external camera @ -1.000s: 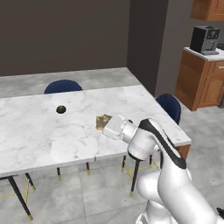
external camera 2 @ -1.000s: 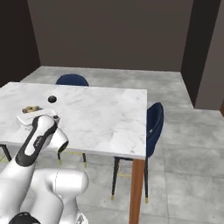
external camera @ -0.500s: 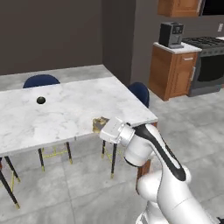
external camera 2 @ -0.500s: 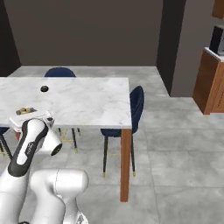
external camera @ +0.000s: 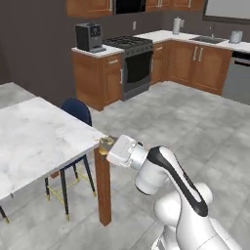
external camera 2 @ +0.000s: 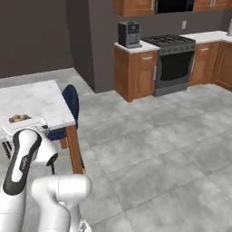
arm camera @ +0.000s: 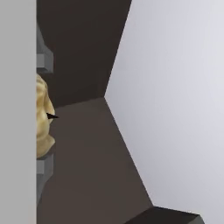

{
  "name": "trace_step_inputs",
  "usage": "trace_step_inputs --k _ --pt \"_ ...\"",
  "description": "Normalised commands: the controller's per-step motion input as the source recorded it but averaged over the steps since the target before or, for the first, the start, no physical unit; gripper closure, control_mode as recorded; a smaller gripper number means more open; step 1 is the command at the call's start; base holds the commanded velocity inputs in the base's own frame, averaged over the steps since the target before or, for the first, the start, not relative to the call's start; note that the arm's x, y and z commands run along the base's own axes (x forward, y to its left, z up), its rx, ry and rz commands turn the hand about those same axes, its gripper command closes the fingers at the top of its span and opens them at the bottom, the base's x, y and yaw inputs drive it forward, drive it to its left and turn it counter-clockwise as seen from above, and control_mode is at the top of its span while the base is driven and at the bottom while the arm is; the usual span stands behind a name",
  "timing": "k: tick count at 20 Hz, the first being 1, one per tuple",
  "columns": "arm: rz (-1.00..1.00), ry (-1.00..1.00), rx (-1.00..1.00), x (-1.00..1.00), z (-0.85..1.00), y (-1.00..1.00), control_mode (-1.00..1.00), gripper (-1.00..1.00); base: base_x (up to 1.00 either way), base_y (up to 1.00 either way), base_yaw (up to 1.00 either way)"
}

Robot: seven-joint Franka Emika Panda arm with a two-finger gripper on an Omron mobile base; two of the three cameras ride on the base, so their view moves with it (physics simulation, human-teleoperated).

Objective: Pick the candle and candle from the dining table and place them in the open cabinet. Close the cabinet after placing the objects.

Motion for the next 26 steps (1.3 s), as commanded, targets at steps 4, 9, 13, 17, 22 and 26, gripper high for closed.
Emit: trace_step_inputs --k 4,9,13,17,22,26 --pt "0.0 0.0 0.0 0.0 0.0 0.0 1.0 1.0 0.0 -0.28 -0.88" --pt "0.0 0.0 0.0 0.0 0.0 0.0 1.0 1.0 0.0 -0.22 -0.89" --pt "0.0 0.0 0.0 0.0 0.0 0.0 1.0 1.0 0.0 -0.18 -0.87" --pt "0.0 0.0 0.0 0.0 0.0 0.0 1.0 1.0 0.0 -0.1 -0.78" --pt "0.0 0.0 0.0 0.0 0.0 0.0 1.0 1.0 0.0 0.0 -0.53" --pt "0.0 0.0 0.0 0.0 0.0 0.0 1.0 1.0 0.0 0.0 -0.3"
